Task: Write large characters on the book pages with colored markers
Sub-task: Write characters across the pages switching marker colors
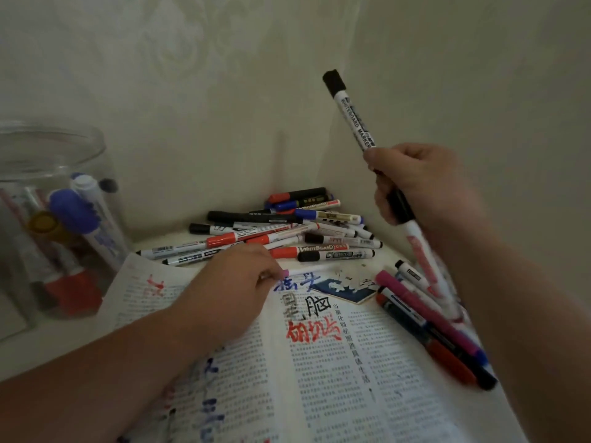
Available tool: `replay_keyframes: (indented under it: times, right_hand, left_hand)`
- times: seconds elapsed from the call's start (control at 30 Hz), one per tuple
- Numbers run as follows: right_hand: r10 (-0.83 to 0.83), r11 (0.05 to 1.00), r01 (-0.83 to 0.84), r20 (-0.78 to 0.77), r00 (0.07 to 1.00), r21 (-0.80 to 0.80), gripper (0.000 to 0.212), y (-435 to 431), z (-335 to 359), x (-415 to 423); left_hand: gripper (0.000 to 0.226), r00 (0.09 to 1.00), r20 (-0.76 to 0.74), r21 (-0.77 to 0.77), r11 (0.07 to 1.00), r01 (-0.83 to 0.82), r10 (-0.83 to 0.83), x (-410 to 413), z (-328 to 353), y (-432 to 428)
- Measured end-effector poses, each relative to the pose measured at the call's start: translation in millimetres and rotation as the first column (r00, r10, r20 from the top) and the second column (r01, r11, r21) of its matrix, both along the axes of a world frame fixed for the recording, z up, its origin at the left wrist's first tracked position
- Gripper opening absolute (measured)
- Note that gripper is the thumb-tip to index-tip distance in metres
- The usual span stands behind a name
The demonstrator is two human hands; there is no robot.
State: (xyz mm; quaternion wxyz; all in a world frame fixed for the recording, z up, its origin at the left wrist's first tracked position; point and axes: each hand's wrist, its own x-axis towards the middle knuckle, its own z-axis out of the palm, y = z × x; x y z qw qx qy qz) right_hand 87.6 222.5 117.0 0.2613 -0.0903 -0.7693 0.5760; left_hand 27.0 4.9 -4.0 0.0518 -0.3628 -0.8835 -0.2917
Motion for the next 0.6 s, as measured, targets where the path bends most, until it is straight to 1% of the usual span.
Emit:
replay_keyframes:
  times: [0.07, 0.1, 0.13, 0.17, 0.27, 0.33, 0.4, 0.43, 0.47, 0.5, 0.53, 0.57, 0.6]
  right_hand:
    - [0.055, 0.974, -0.066, -0.055, 0.997, -0.219, 0.021, -12, -17, 4]
    - [0.061, 0.945, -0.083, -0.079, 0.995, -0.316, 0.021, -17, -25, 5]
    - [0.050, 0.919, -0.083, -0.094, 0.994, -0.387, 0.020, -22, -34, 4]
    - [0.022, 0.904, -0.061, -0.096, 0.995, -0.424, 0.020, -26, -44, 2]
    - [-0.063, 0.905, 0.029, -0.066, 0.996, -0.424, 0.023, -32, -69, -6]
    - [-0.094, 0.914, 0.072, -0.036, 0.995, -0.399, 0.027, -32, -79, -10]
    - [-0.127, 0.920, 0.106, -0.031, 0.991, -0.377, 0.029, -31, -82, -12]
    - [-0.147, 0.920, 0.120, -0.045, 0.988, -0.373, 0.028, -31, -82, -12]
    - [-0.167, 0.920, 0.134, -0.057, 0.984, -0.369, 0.027, -31, -81, -12]
    - [-0.182, 0.915, 0.147, -0.059, 0.982, -0.375, 0.025, -31, -81, -13]
    - [-0.189, 0.904, 0.151, -0.058, 0.980, -0.400, 0.024, -32, -82, -13]
    - [-0.193, 0.887, 0.148, -0.058, 0.979, -0.438, 0.024, -34, -82, -15]
    - [-0.194, 0.868, 0.141, -0.064, 0.979, -0.476, 0.024, -36, -82, -16]
  left_hand:
    - [0.010, 0.997, 0.025, 0.182, 0.981, -0.073, 0.069, 4, 4, -1]
    - [0.010, 0.994, 0.049, 0.283, 0.953, -0.112, 0.102, 5, 6, -2]
    - [0.011, 0.989, 0.088, 0.375, 0.916, -0.142, 0.117, 7, 8, -2]
    - [0.011, 0.985, 0.131, 0.455, 0.876, -0.161, 0.113, 8, 9, -2]
    - [0.006, 0.967, 0.244, 0.620, 0.755, -0.216, 0.076, 11, 16, 2]
    - [0.005, 0.966, 0.252, 0.704, 0.674, -0.223, 0.057, 13, 21, 3]
    - [0.014, 0.964, 0.258, 0.781, 0.601, -0.171, -0.061, 16, 23, 4]
    - [0.014, 0.952, 0.274, 0.802, 0.579, -0.147, -0.138, 17, 23, 4]
    - [0.012, 0.934, 0.292, 0.812, 0.570, -0.129, -0.206, 19, 22, 5]
    - [0.012, 0.918, 0.312, 0.801, 0.588, -0.115, -0.246, 20, 20, 6]
    - [0.013, 0.905, 0.336, 0.768, 0.632, -0.103, -0.261, 21, 19, 6]
    - [0.015, 0.902, 0.355, 0.705, 0.704, -0.087, -0.245, 23, 19, 7]
    - [0.019, 0.913, 0.355, 0.601, 0.797, -0.059, -0.200, 24, 20, 7]
